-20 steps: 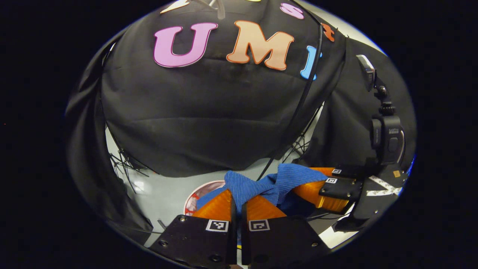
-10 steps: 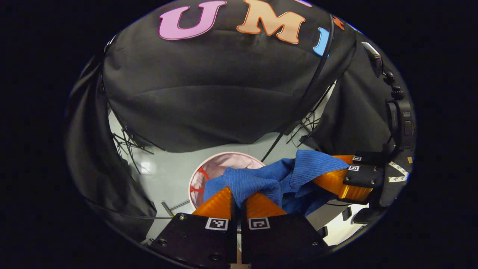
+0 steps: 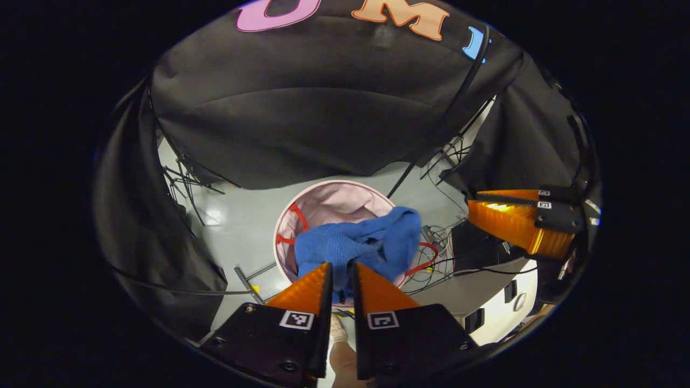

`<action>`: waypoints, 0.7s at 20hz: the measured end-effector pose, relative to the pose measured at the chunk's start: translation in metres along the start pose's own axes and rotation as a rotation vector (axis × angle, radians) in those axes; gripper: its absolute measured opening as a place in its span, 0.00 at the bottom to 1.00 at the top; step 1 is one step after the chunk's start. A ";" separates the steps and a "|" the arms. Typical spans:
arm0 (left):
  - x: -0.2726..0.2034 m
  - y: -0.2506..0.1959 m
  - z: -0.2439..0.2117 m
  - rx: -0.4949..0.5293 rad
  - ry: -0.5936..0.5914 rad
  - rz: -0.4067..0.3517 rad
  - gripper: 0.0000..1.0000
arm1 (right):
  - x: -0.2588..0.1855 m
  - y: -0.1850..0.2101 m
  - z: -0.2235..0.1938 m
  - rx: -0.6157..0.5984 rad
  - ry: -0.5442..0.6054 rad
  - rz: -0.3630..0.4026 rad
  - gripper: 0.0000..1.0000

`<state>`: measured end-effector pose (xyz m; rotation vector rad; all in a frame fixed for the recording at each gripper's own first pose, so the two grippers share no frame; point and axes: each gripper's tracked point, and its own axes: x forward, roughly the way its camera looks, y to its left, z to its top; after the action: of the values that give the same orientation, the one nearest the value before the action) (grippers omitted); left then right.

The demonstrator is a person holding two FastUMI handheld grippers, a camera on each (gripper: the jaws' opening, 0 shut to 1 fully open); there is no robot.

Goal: Grasp the clothes on the hanger with both hands and then place them into the laundry hamper below.

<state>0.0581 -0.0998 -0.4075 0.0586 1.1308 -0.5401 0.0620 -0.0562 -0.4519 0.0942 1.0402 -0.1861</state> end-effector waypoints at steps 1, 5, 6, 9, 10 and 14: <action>0.000 0.000 0.001 0.000 0.002 0.004 0.26 | 0.000 0.000 0.001 -0.001 -0.002 0.001 0.17; 0.000 0.003 0.005 -0.003 -0.007 0.008 0.25 | -0.003 0.003 0.004 -0.001 -0.013 0.006 0.17; -0.002 0.003 0.009 -0.003 -0.017 0.013 0.26 | -0.005 0.004 0.008 -0.001 -0.021 0.008 0.17; -0.015 0.004 0.029 0.001 -0.078 0.016 0.25 | -0.016 0.007 0.024 -0.010 -0.080 0.017 0.17; -0.021 0.002 0.040 0.001 -0.110 0.015 0.26 | -0.022 0.007 0.034 -0.019 -0.111 0.016 0.17; -0.065 -0.010 0.101 0.009 -0.303 -0.003 0.26 | -0.063 0.011 0.085 -0.020 -0.287 0.018 0.17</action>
<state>0.1182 -0.1150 -0.3046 -0.0171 0.8329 -0.5368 0.1053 -0.0529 -0.3548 0.0567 0.7545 -0.1676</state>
